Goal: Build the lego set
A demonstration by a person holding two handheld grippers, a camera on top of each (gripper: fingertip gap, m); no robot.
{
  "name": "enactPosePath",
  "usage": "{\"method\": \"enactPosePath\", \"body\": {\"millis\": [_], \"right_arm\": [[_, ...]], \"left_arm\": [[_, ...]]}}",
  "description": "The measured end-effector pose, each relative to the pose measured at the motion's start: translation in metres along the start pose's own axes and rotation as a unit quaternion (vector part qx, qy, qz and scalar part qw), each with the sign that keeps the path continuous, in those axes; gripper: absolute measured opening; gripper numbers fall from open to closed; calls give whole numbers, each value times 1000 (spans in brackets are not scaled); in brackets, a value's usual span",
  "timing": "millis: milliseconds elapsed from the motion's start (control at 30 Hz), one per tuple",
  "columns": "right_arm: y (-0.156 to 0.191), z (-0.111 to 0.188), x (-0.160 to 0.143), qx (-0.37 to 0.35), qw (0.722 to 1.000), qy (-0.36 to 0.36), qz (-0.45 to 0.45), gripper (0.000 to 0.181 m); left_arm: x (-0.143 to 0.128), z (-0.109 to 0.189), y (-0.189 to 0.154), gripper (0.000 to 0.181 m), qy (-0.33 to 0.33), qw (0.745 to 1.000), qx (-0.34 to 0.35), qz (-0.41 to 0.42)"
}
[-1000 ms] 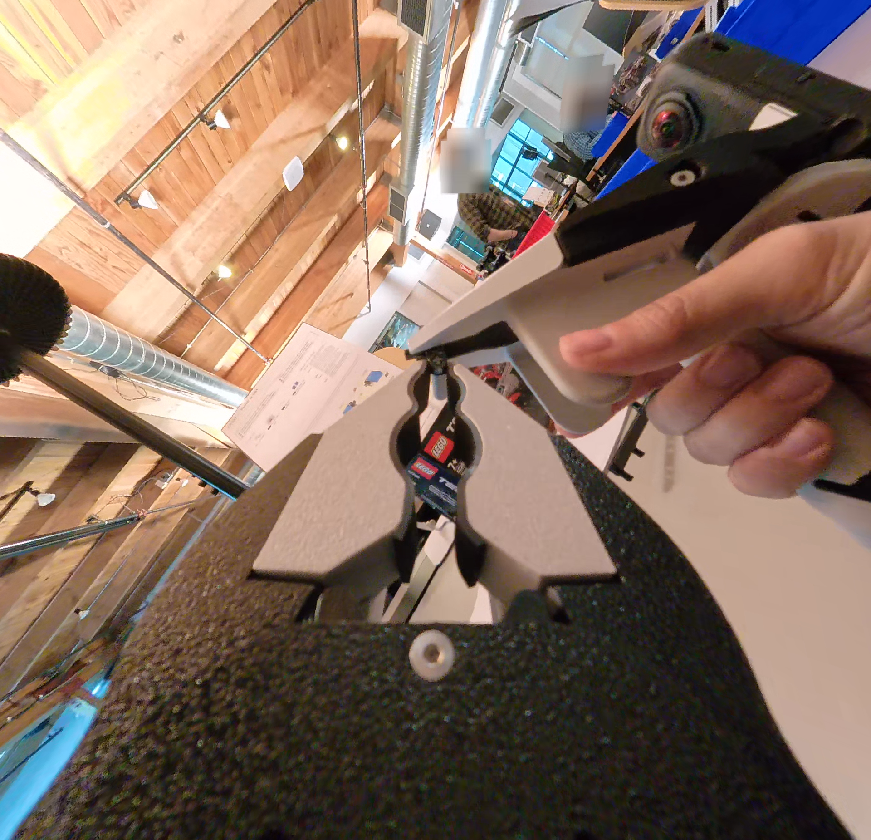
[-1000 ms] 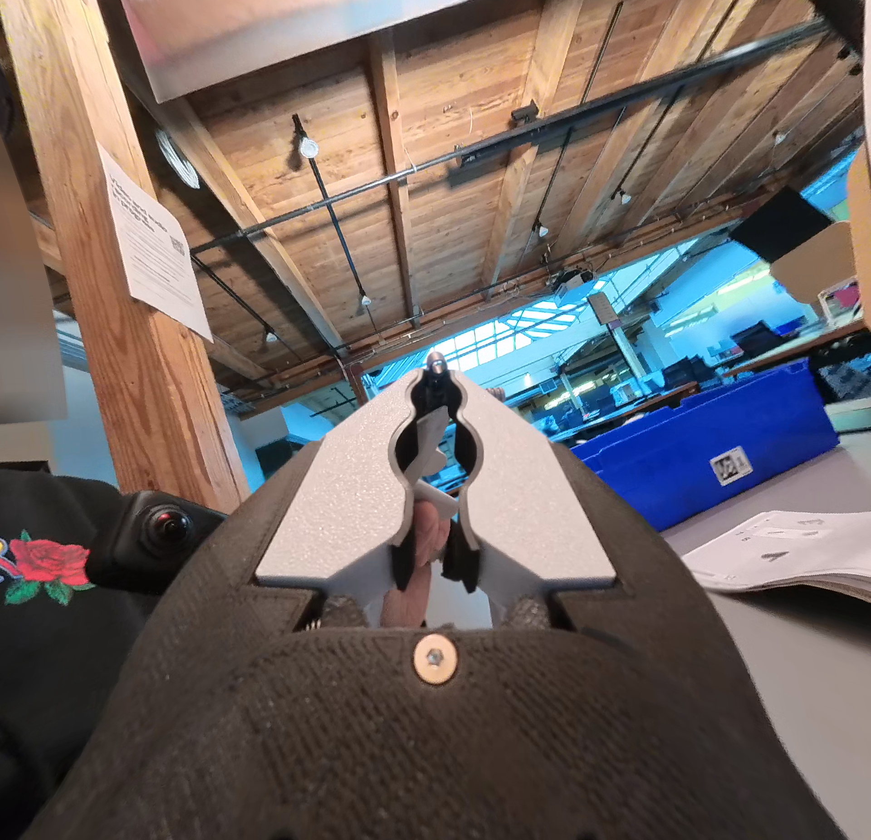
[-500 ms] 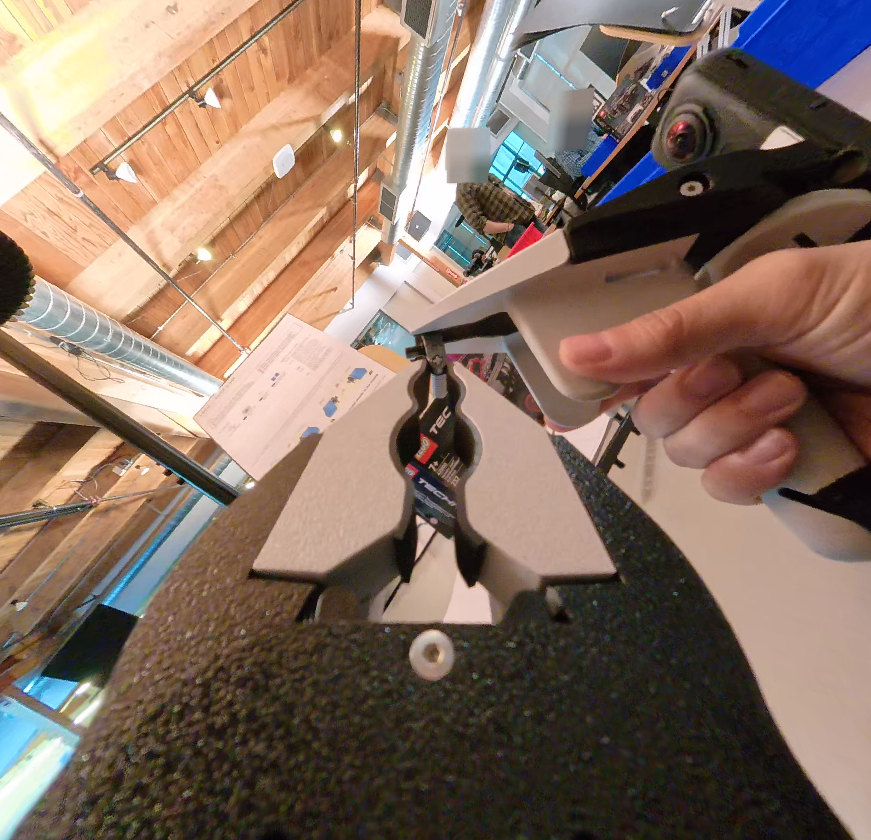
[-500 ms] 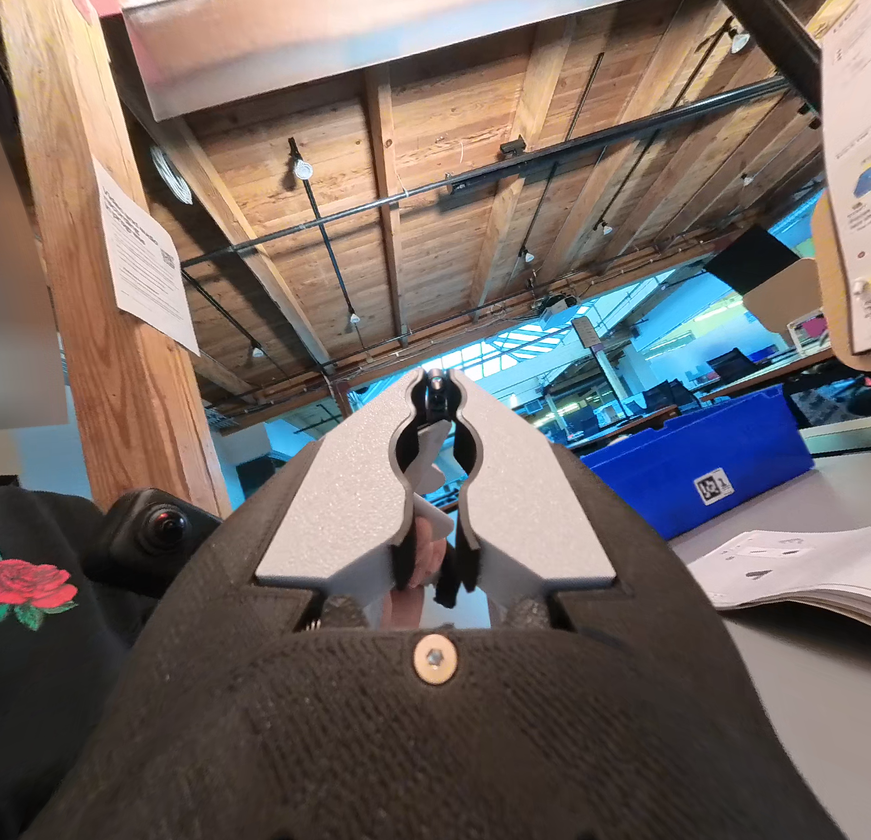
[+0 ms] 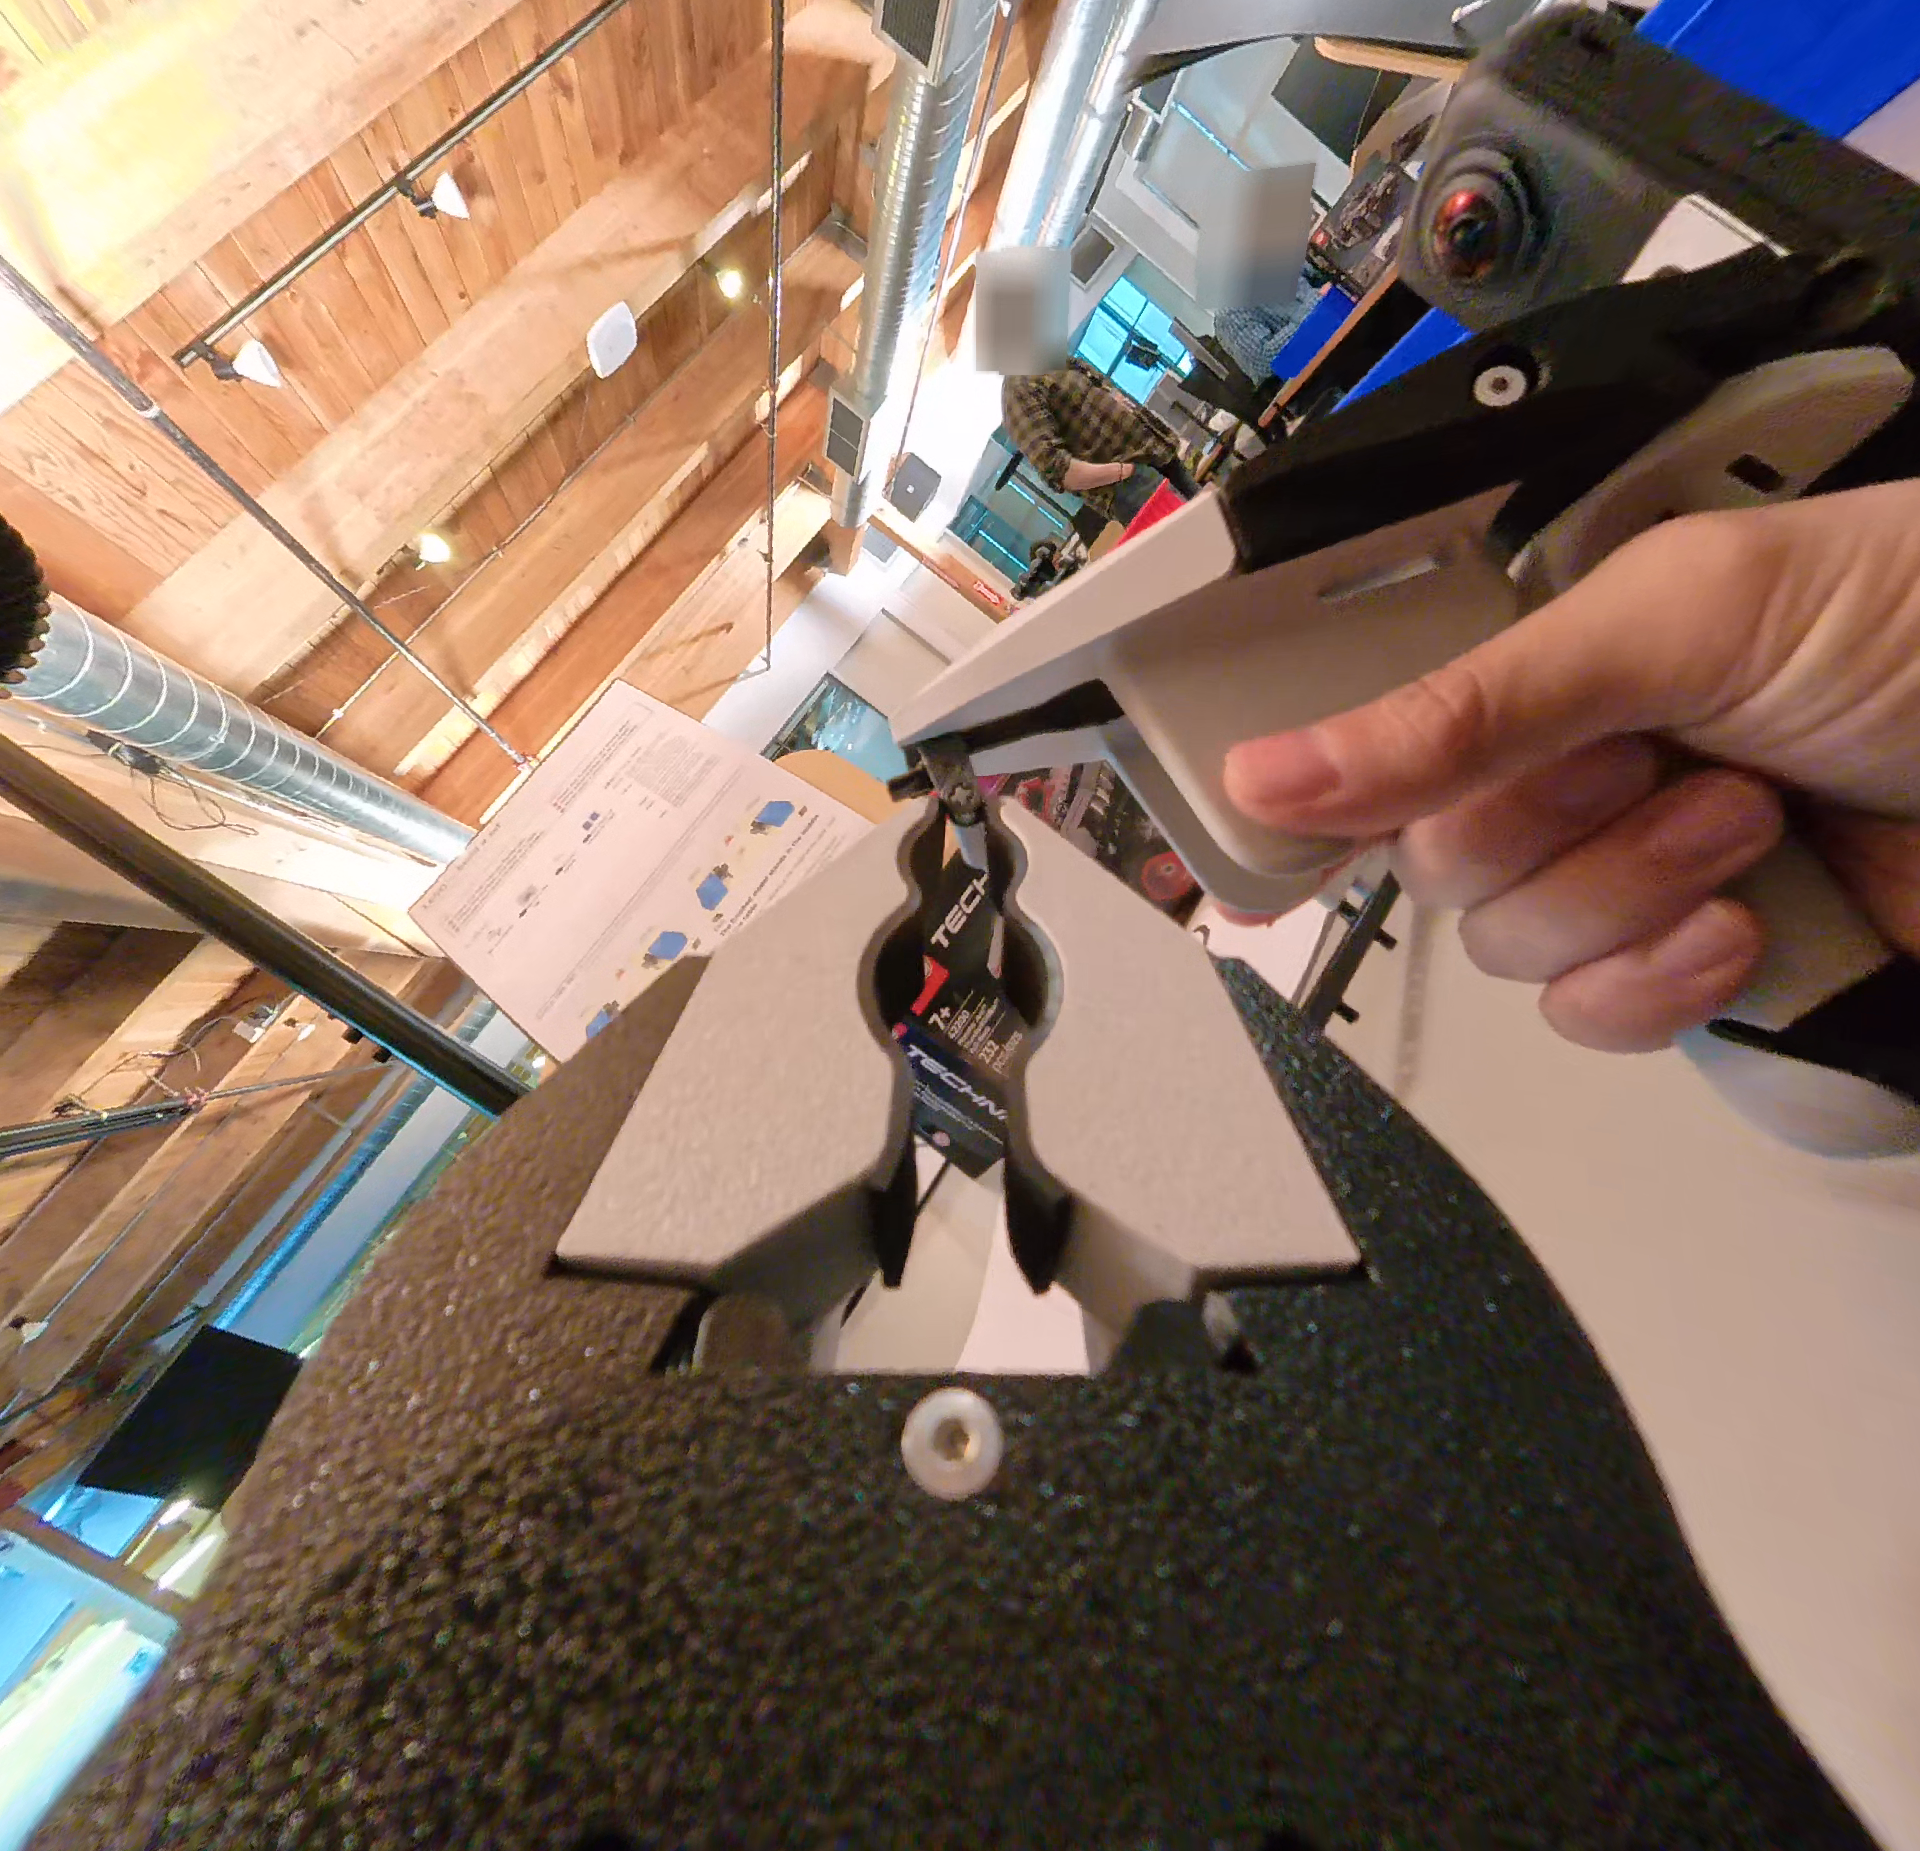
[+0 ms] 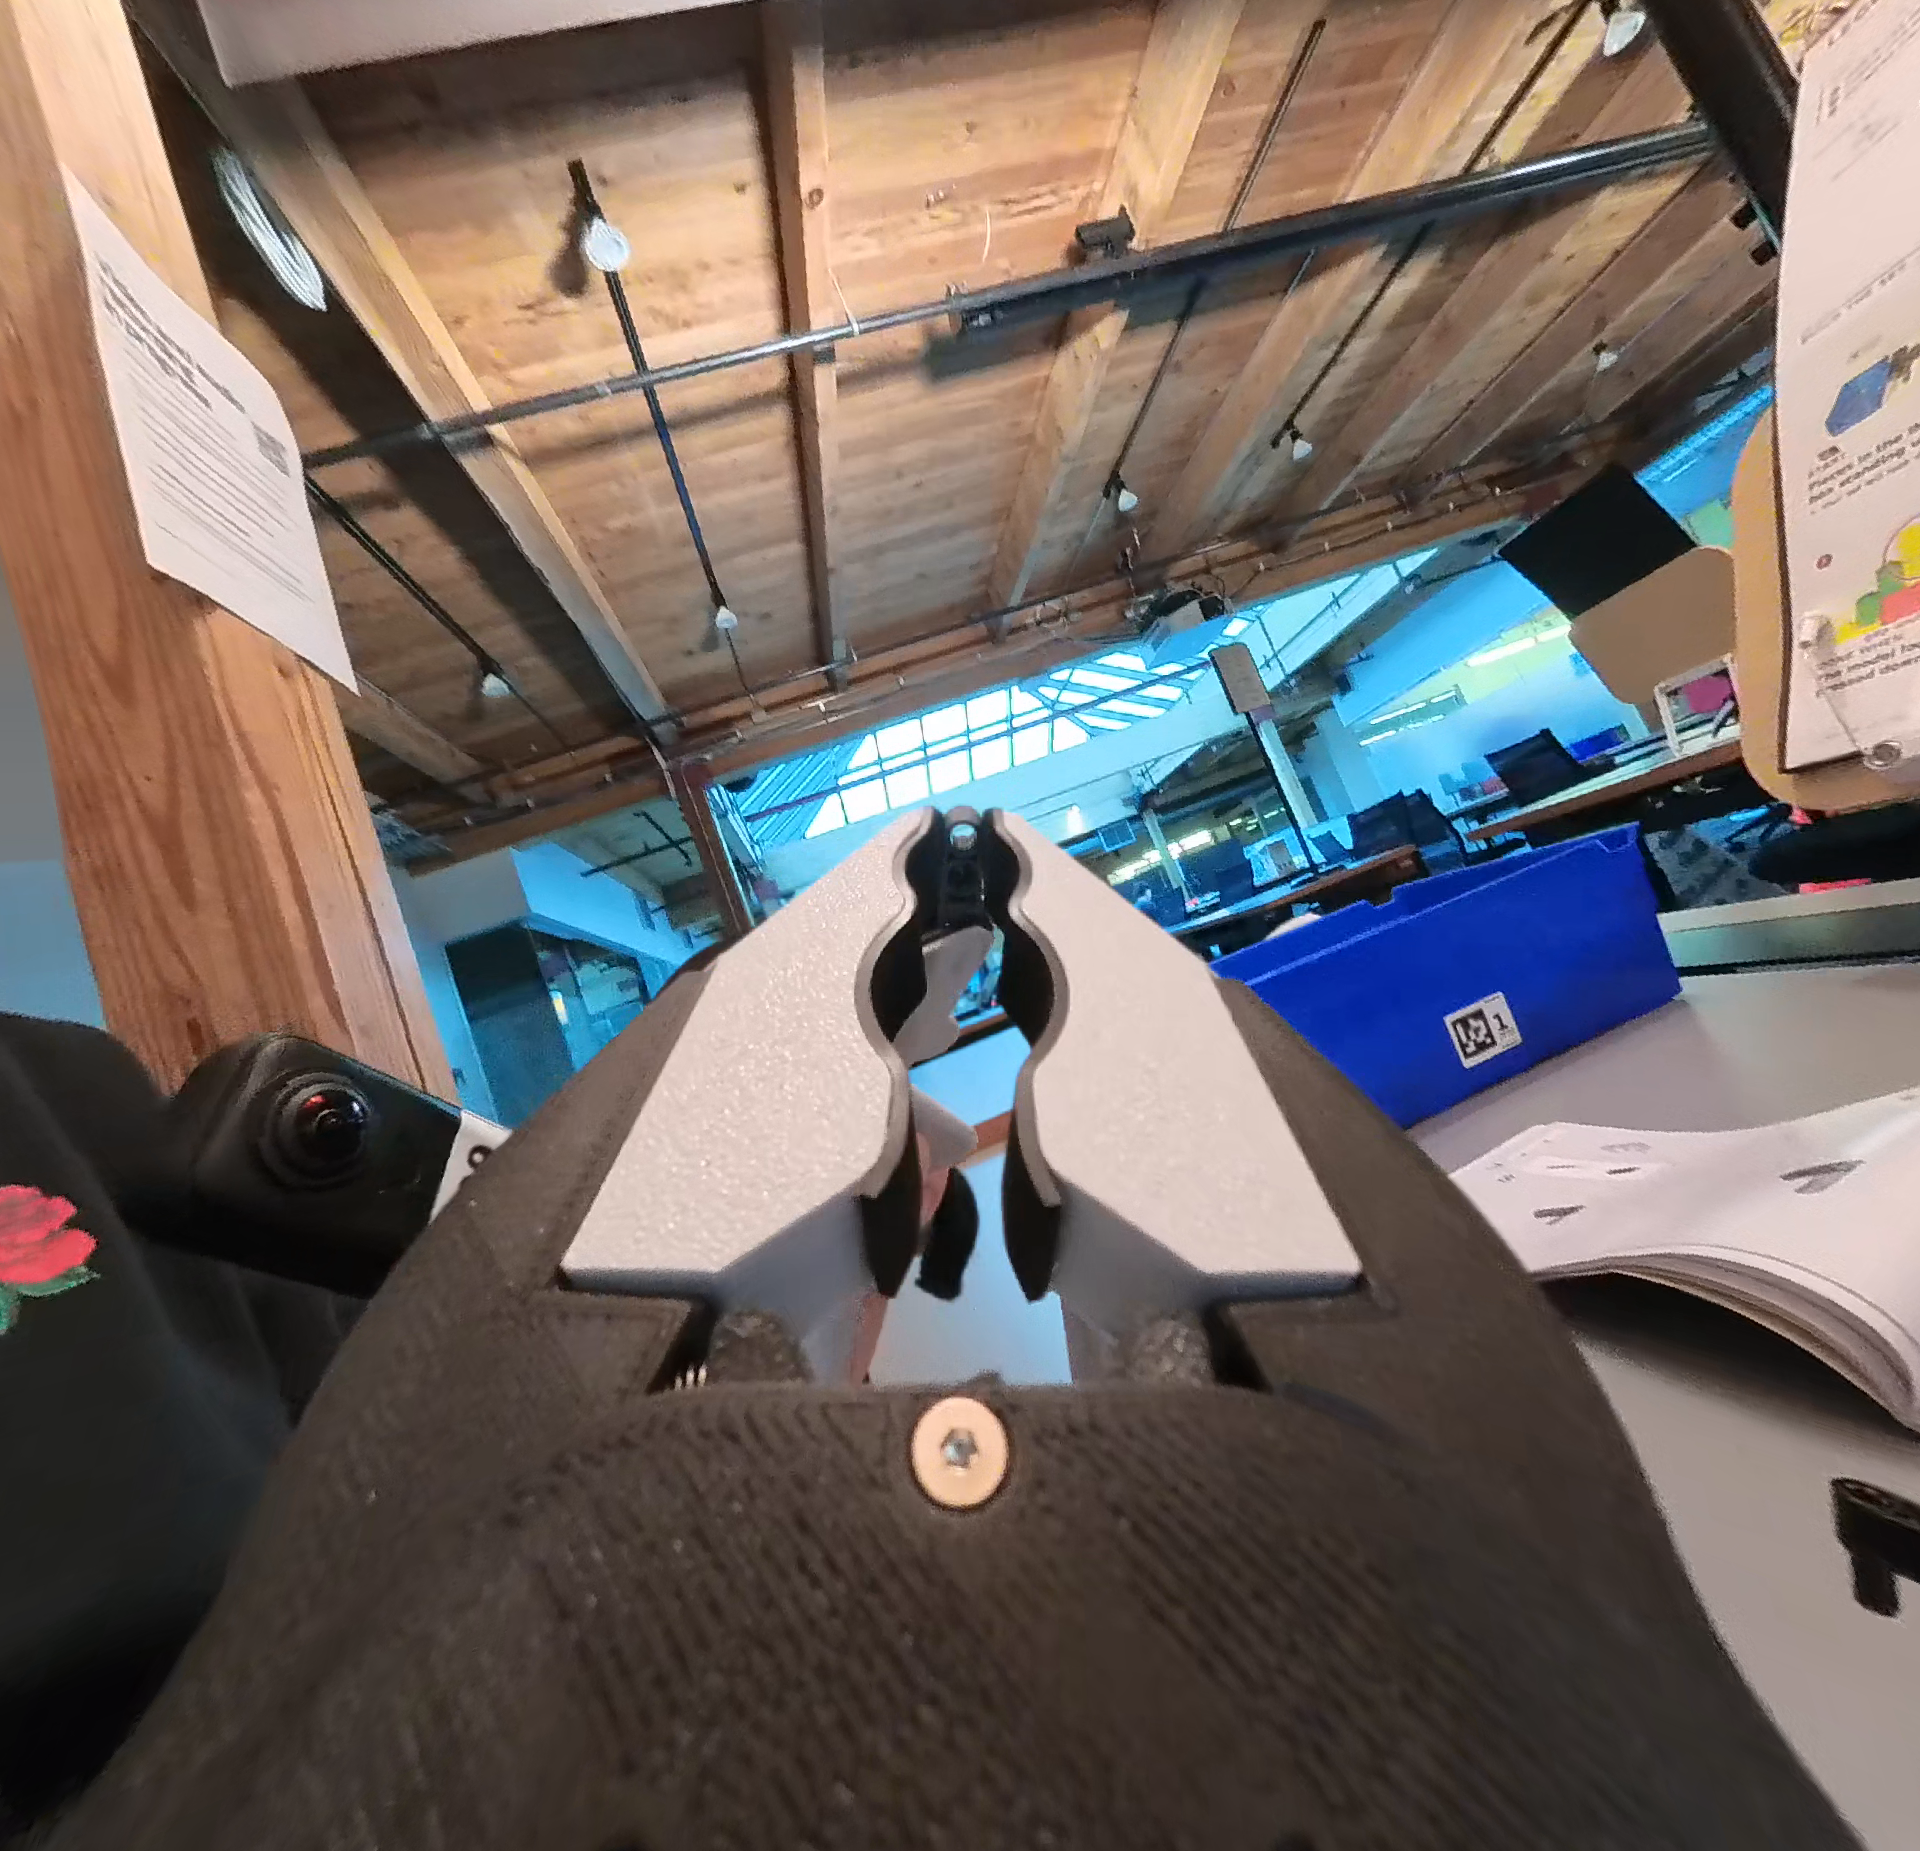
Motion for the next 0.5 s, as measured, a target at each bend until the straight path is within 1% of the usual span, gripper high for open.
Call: {"method": "enactPosePath", "body": {"millis": [67,100,167,200,233,267,300,333,367,400,433,467,500], "right_arm": [[-4,3,1,0,1000,11,3,5],[-7,5,1,-6,1000,20,6,5],[-15,11,5,-30,998,49,31,5],[-18,14,5,-41,995,75,54,5],[-21,17,5,-51,991,99,74,6],[-23,19,6,-59,988,112,92,6],[-24,20,6,-54,987,121,96,6],[-25,22,6,-52,986,126,96,5],[-28,24,4,-57,985,129,97,5],[-30,25,1,-55,985,132,95,5],[-31,26,-1,-49,986,129,91,5],[-31,27,-2,-49,988,121,86,5],[-30,26,-2,-41,989,120,80,5]], "left_arm": [[-2,-2,-4,6,0,1000,-19,-1],[-4,-4,-6,12,-6,999,-42,5],[-6,-4,-6,11,-35,993,-104,39],[-8,-3,-2,9,-49,987,-140,58],[-12,-1,-1,8,-55,977,-192,77],[-19,1,-2,9,-43,959,-260,102],[-30,4,-6,12,-13,931,-341,133],[-43,10,-12,17,28,893,-419,164],[-56,19,-20,22,64,854,-483,183],[-69,25,-28,23,91,829,-519,185],[-82,29,-37,24,106,822,-533,172],[-93,31,-46,24,112,821,-538,153],[-102,29,-53,24,116,828,-530,142]]}}
Point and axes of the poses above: each gripper's, where its closed fingertips meet, z back along the fingers, x out of its top, y = z × x across the jaws, the point moved 5 cm from there along z, back along the fingers, and after that the axes turned 3 degrees about x, right-handed, at the moved point
